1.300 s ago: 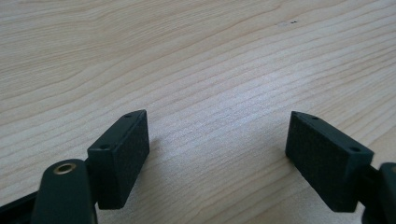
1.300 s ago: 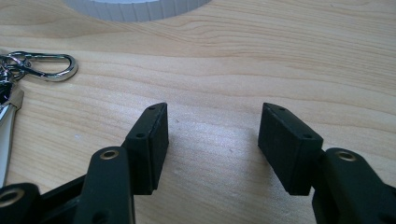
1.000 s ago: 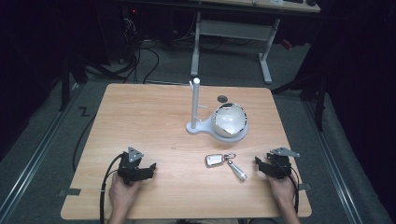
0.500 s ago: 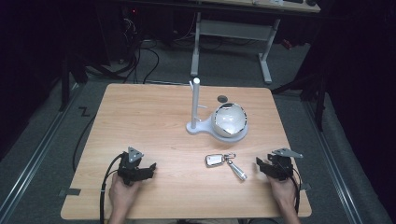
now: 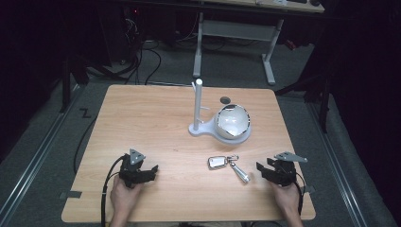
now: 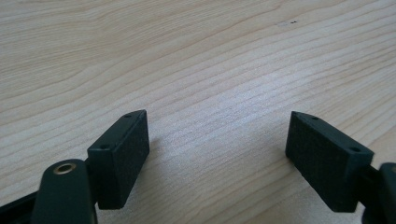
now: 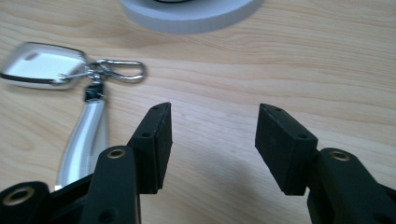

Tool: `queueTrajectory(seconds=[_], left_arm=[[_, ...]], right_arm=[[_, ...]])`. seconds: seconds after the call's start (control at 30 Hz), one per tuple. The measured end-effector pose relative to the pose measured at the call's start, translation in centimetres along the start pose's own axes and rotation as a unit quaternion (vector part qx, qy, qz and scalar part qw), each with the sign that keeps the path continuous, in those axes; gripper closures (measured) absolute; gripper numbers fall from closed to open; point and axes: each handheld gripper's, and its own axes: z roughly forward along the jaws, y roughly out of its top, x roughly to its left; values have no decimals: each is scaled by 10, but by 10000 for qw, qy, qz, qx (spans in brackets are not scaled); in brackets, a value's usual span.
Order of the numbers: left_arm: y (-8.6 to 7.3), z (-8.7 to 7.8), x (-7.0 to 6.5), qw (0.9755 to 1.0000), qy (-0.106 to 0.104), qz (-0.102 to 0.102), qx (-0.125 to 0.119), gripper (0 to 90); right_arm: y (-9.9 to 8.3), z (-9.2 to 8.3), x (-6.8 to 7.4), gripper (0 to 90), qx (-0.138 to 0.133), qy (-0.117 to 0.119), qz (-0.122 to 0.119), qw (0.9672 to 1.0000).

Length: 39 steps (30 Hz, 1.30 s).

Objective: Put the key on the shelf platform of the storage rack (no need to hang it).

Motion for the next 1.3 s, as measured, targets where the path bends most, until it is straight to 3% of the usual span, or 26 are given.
queueTrajectory(seconds=[0.13,0.43,0.67,1.1,1.3], left_arm=[[0,0,0,10000,0,1,1,219],[0,0,0,10000,1,3,1,219],[0,0,0,10000,1,1,0,219],[0,0,0,10000,0,3,2,219],[0,0,0,10000,0,5,2,219]], right_arm=[[3,-4,9,466,-49,214,-37,9998],[8,-4,27,478,-55,426,-241,9988],[11,4,48,493,99,729,-496,9961],[17,19,62,452,141,704,-719,9948],[20,35,68,466,340,705,-805,9937]])
